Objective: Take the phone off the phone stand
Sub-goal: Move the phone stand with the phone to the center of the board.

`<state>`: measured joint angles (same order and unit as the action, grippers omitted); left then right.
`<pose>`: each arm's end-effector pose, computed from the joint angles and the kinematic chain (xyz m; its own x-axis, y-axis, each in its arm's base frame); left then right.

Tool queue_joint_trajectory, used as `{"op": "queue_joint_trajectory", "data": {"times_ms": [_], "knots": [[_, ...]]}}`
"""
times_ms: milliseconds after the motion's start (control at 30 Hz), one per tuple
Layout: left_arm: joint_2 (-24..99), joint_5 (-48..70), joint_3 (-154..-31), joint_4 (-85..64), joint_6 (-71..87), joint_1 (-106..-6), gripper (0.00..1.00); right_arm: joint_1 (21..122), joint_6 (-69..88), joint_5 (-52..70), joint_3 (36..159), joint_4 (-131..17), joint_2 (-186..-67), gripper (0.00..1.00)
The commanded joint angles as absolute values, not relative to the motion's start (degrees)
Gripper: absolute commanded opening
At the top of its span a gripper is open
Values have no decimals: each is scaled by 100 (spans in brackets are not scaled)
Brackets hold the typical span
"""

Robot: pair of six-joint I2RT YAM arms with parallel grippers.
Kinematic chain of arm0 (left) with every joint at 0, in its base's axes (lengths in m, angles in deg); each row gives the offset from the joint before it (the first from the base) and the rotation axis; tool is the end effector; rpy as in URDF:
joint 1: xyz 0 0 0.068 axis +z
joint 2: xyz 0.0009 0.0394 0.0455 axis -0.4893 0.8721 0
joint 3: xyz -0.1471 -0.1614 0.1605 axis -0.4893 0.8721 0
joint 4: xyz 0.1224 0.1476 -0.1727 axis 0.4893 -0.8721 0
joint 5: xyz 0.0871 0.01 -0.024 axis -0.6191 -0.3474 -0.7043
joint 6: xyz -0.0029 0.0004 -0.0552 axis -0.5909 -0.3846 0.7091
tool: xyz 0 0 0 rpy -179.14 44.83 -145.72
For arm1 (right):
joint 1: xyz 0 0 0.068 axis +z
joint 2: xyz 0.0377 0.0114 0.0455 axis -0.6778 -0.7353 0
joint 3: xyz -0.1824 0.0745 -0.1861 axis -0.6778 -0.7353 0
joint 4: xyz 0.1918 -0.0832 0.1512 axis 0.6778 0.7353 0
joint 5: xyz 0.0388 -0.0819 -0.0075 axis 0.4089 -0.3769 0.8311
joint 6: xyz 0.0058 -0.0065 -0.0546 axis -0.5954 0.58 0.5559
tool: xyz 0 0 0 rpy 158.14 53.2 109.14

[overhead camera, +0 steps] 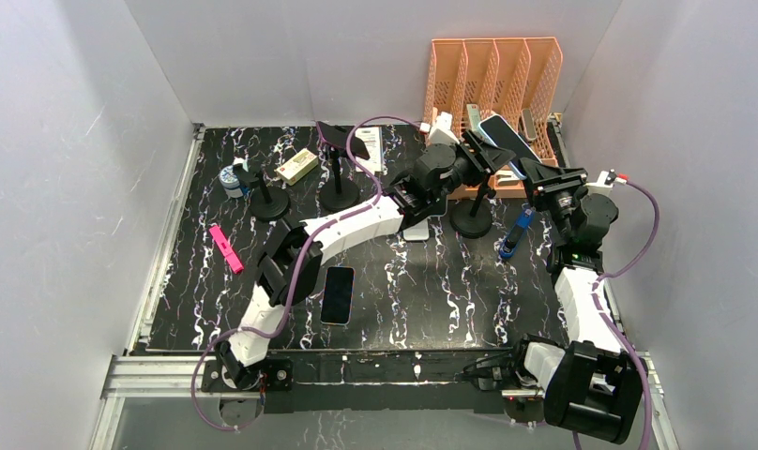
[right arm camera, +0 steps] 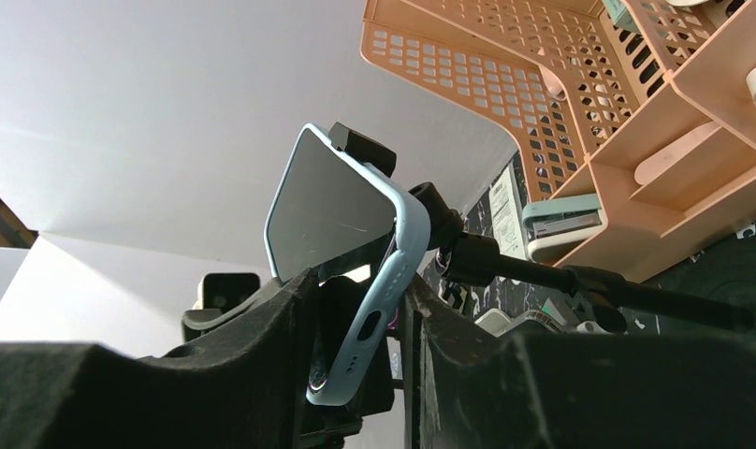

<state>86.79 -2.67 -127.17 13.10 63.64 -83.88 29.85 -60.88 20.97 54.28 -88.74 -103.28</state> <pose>0.3084 -0.4276 0.3298 -0.6666 -0.6462 -0.3716 0.3708 0.1450 -0.9173 0.2307 -0.0395 0.2974 -0.0923 0.9632 -0.2523 -0.1245 0.2403 0.9627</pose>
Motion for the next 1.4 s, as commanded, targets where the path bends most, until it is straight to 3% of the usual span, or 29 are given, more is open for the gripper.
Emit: {"op": "queue_joint_trajectory", "data": {"times_ms": [0,100,167,333,467,1200,1367], "knots": [[8629,-241,-12941,1334,6350,-8414,42,3039,-5871,2205,5691,-8797,-10273,41],[8631,-209,-12944,1355,6371,-8414,33,3045,-5863,2229,5710,-8797,-10261,38],[8605,-220,-12952,1345,6366,-8414,33,3054,-5851,2232,5735,-8754,-10244,38],[8436,-372,-12854,1262,6242,-8418,56,3063,-5829,2219,5747,-8677,-10198,39],[8296,-505,-12677,1292,6148,-8414,61,3062,-5816,2194,5743,-8652,-10180,40],[7984,-736,-12370,1441,6233,-8335,59,3055,-5708,2128,5674,-8626,-10149,39],[7998,-657,-12436,1522,6248,-8341,50,3063,-5695,2119,5663,-8634,-10160,39]]}}
